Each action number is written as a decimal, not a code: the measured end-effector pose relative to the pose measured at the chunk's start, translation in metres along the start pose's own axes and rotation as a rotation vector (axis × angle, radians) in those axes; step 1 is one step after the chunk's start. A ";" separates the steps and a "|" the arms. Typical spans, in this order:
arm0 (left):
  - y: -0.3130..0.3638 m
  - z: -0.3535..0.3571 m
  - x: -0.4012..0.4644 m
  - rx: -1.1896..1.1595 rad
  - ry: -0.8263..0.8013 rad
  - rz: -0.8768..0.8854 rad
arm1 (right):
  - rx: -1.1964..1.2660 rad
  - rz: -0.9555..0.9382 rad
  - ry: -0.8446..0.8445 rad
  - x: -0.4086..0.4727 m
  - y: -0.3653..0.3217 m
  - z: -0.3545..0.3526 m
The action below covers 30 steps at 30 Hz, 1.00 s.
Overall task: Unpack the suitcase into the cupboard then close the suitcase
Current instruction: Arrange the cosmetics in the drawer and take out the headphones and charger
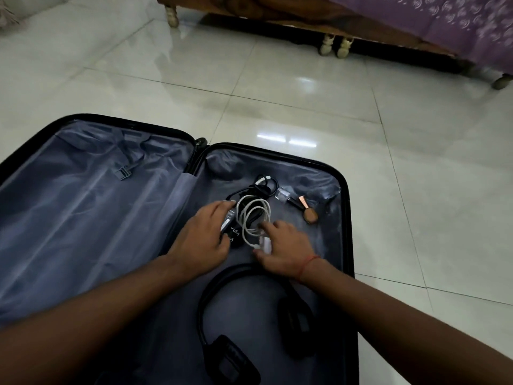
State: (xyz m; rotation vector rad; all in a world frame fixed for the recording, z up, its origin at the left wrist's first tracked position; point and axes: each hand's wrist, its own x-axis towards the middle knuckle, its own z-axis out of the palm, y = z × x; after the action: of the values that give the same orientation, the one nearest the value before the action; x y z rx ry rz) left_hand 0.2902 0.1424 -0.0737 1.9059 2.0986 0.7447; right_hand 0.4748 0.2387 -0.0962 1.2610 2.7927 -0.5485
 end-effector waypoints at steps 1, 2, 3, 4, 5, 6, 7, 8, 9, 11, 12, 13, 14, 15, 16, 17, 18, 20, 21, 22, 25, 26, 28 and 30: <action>0.003 0.003 0.005 0.006 -0.014 0.017 | 0.074 0.018 0.068 0.004 0.006 -0.006; 0.006 0.007 0.009 0.004 -0.026 0.026 | 0.125 0.034 0.173 0.009 0.013 -0.013; 0.010 0.011 0.012 -0.003 -0.025 0.032 | 0.136 0.062 0.277 0.017 0.022 -0.020; 0.012 0.014 0.015 -0.011 -0.017 0.036 | 0.116 0.107 0.342 0.026 0.032 -0.025; 0.013 0.017 0.018 -0.016 -0.004 0.043 | 0.080 0.164 0.352 0.037 0.040 -0.029; 0.013 0.020 0.020 -0.018 0.008 0.048 | 0.028 0.211 0.315 0.047 0.047 -0.031; 0.013 0.021 0.021 -0.024 0.013 0.050 | -0.030 0.239 0.247 0.057 0.051 -0.029; 0.012 0.022 0.022 -0.035 0.015 0.048 | -0.085 0.243 0.180 0.065 0.053 -0.025; 0.010 0.023 0.023 -0.049 0.016 0.041 | -0.133 0.235 0.137 0.070 0.054 -0.020; 0.006 0.022 0.023 -0.081 0.024 0.011 | -0.212 0.221 0.130 0.074 0.054 -0.013; 0.005 0.022 0.023 -0.097 0.033 -0.018 | -0.232 0.222 0.148 0.075 0.055 -0.011; 0.004 0.022 0.024 -0.112 0.043 -0.054 | -0.239 0.229 0.162 0.076 0.057 -0.009; 0.003 0.021 0.024 -0.129 0.057 -0.092 | -0.232 0.238 0.171 0.077 0.059 -0.009; 0.003 0.020 0.024 -0.149 0.078 -0.125 | -0.193 0.252 0.184 0.078 0.061 -0.011; 0.003 0.018 0.025 -0.167 0.101 -0.148 | -0.112 0.274 0.208 0.078 0.061 -0.014; 0.003 0.016 0.025 -0.174 0.116 -0.149 | -0.001 0.298 0.243 0.077 0.061 -0.019; 0.004 0.013 0.025 -0.163 0.115 -0.107 | 0.116 0.312 0.276 0.074 0.059 -0.027; 0.006 0.009 0.024 -0.094 0.051 0.070 | 0.354 0.297 0.292 0.062 0.055 -0.049; 0.008 0.008 0.024 -0.069 0.017 0.143 | 0.448 0.260 0.261 0.054 0.052 -0.062; 0.010 0.009 0.024 -0.066 -0.002 0.178 | 0.512 0.202 0.200 0.045 0.047 -0.074; 0.020 0.017 0.023 -0.172 -0.057 0.108 | 0.563 0.051 -0.039 0.024 0.034 -0.092; 0.023 0.019 0.024 -0.221 -0.101 0.067 | 0.584 0.030 -0.098 0.020 0.029 -0.092; 0.028 0.022 0.025 -0.294 -0.193 -0.004 | 0.696 0.030 -0.204 0.016 0.020 -0.084; 0.032 0.023 0.024 -0.316 -0.261 -0.060 | 0.832 0.050 -0.282 0.012 0.009 -0.074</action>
State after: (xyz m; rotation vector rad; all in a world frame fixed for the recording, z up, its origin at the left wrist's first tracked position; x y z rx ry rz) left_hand 0.3253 0.1721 -0.0735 1.6640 1.7556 0.7200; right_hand 0.4822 0.2773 -0.0319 1.1794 2.3244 -1.8358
